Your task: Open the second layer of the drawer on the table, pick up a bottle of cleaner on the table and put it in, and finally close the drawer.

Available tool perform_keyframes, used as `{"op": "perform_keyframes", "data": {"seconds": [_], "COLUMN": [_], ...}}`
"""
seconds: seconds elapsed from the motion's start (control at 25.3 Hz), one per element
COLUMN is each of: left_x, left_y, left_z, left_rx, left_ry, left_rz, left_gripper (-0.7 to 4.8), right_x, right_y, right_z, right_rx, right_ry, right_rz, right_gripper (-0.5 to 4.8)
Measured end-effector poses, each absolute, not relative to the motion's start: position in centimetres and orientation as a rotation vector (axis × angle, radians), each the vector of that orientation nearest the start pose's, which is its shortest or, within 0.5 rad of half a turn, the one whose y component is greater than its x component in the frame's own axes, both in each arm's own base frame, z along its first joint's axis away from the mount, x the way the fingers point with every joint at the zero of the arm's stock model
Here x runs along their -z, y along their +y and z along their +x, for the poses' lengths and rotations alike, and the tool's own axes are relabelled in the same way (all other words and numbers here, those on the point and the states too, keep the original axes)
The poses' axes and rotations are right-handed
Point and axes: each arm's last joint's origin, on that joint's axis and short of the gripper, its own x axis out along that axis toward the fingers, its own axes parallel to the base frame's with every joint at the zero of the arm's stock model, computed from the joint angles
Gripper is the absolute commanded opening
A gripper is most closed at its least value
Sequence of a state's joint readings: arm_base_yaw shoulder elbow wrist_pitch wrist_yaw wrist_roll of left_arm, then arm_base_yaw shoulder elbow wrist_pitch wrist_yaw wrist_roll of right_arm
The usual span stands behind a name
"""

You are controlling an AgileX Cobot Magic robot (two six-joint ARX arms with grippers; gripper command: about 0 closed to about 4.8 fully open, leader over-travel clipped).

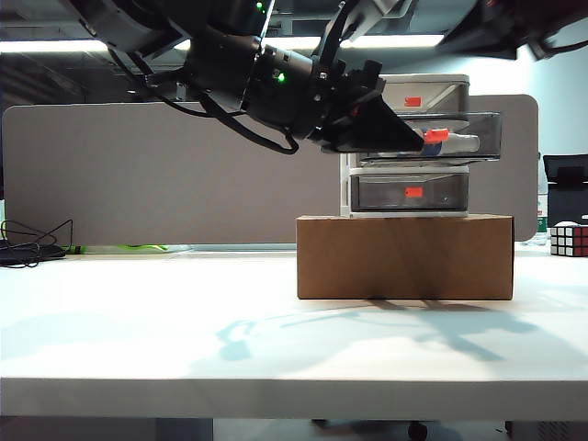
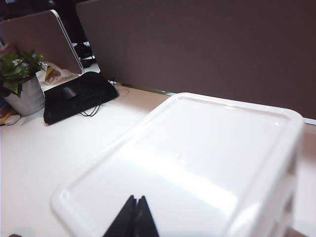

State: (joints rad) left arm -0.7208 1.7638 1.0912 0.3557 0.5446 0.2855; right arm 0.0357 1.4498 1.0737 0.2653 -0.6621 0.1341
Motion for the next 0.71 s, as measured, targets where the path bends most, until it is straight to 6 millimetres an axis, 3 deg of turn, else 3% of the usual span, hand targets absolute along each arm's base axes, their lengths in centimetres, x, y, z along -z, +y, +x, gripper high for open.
{"op": "perform_keyframes", "data": {"seconds": [0.28,0.71], "left_x": [-22.0,-22.1], "left_y": [-27.3,-27.4], "left_z": [28.8,29.8], "left_rx": [1.261,1.057], "left_ry": [0.100,0.019], "left_rz": [0.265,0.282], "left_gripper": [-0.05,-0.05], "right_x": [-32.5,-31.9], "right_y": [4.0,4.6], "right_z": [36.0,36.1], "right_rx": [-0.715,-0.690], "right_ry": [0.170,0.243], "right_rz": [0.165,0.134], "right_gripper": [-0.05,-0.05]}}
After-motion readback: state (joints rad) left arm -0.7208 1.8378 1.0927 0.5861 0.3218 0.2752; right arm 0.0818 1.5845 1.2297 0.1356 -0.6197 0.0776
